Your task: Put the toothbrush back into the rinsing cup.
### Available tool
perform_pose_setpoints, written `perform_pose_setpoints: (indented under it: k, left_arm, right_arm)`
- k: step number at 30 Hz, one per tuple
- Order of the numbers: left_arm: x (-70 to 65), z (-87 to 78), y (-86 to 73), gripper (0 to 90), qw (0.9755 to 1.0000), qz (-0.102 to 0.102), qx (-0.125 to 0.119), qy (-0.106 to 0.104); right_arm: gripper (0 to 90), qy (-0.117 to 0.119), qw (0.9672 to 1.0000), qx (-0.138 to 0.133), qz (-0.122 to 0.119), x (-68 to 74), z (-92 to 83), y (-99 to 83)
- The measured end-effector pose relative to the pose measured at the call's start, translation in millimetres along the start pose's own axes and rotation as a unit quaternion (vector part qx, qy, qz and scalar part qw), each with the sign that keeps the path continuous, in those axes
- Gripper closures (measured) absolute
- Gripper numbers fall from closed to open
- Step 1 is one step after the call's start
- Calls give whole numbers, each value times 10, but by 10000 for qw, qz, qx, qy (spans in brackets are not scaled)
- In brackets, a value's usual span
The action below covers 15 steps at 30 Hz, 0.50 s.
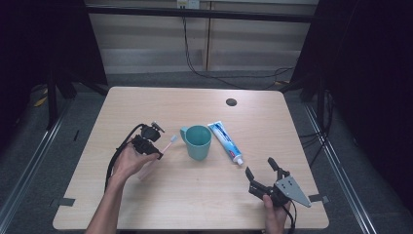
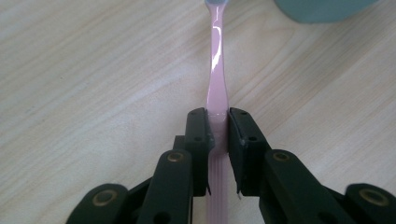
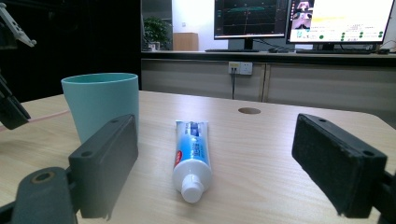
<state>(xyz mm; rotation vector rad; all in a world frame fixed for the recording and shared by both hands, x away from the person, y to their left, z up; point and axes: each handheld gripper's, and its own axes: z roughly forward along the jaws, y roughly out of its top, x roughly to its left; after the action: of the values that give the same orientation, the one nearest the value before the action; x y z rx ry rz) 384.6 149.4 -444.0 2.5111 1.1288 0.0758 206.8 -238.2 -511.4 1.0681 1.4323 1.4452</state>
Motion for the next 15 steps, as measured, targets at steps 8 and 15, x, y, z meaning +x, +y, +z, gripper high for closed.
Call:
perform_pose_setpoints:
  k: [8, 15]
  left_arm:
    - [20, -136, -40, 788, 9993, -28, -332, -168]
    - [63, -211, -58, 788, 9980, -118, -562, -253]
  right_arm:
    - [137, -5, 10000, 0, -1, 0, 0, 0]
    - [137, -6, 10000, -1, -2, 1, 0, 0]
